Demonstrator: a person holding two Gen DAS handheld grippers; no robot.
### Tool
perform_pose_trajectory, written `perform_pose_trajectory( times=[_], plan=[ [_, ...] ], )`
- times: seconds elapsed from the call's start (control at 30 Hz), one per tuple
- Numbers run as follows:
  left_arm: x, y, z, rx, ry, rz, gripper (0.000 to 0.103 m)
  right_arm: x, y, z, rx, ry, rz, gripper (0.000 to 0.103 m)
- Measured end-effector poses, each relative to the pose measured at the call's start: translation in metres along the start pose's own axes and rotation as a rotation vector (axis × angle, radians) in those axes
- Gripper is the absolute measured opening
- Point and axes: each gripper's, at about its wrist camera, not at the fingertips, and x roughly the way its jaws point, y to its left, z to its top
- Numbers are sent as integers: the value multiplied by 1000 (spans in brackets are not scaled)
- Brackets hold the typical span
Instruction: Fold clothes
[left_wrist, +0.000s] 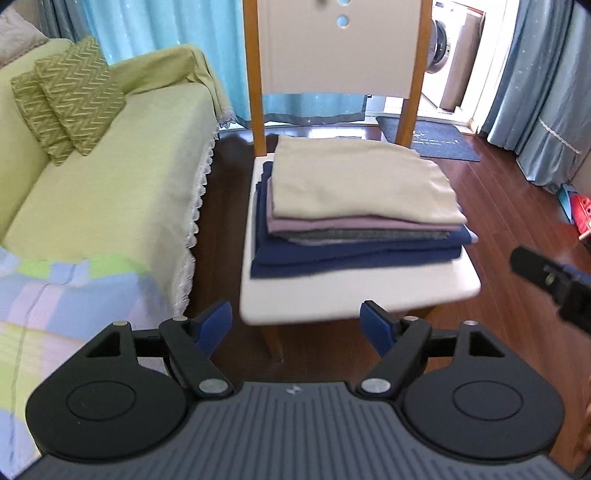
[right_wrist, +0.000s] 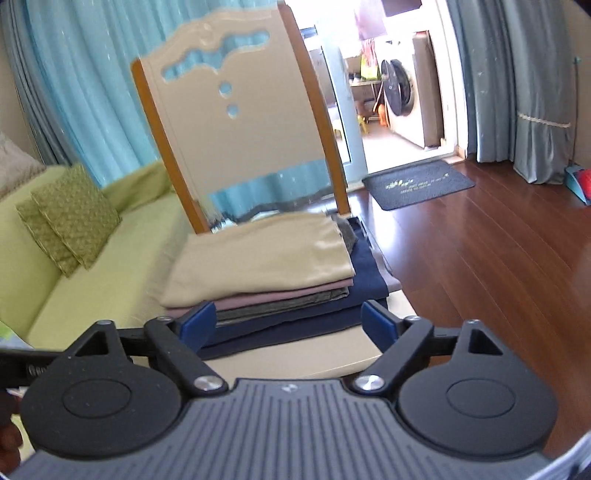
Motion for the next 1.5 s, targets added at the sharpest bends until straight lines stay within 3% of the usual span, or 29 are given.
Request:
perform_pose_trajectory(
  times=[0.1,0.27,0.4,0.47,0.73,0.87,1.1,1.5],
  plan=[
    [-37,5,-10,-15,-3,-4,79,-40,15,1,-10,7,10,101],
    [-104,18,-28,-62,4,-49,80,-100,33,1,-11,38,-2,101],
    [-138,20,-37,-58,-15,-30,80,-138,42,1,-7,28,-20,102],
    [-164,17,-42,-38,-21,-9,80,-159,46,1,-28,9,-14,102],
    [-217,15,-59,-39,-64,-49,81,-210,65,12,-180,-34,-59,102],
    [-218,12,-65,-10,-93,-13,81,-205,61,15,-155,14,-45,102],
    [-193,3,-75,18,-150,49,81,-171,49,6,-125,23,-59,102],
    [-168,3,-73,-19,-113,92,81,-149,52,-2,-139,68,-28,102]
  ],
)
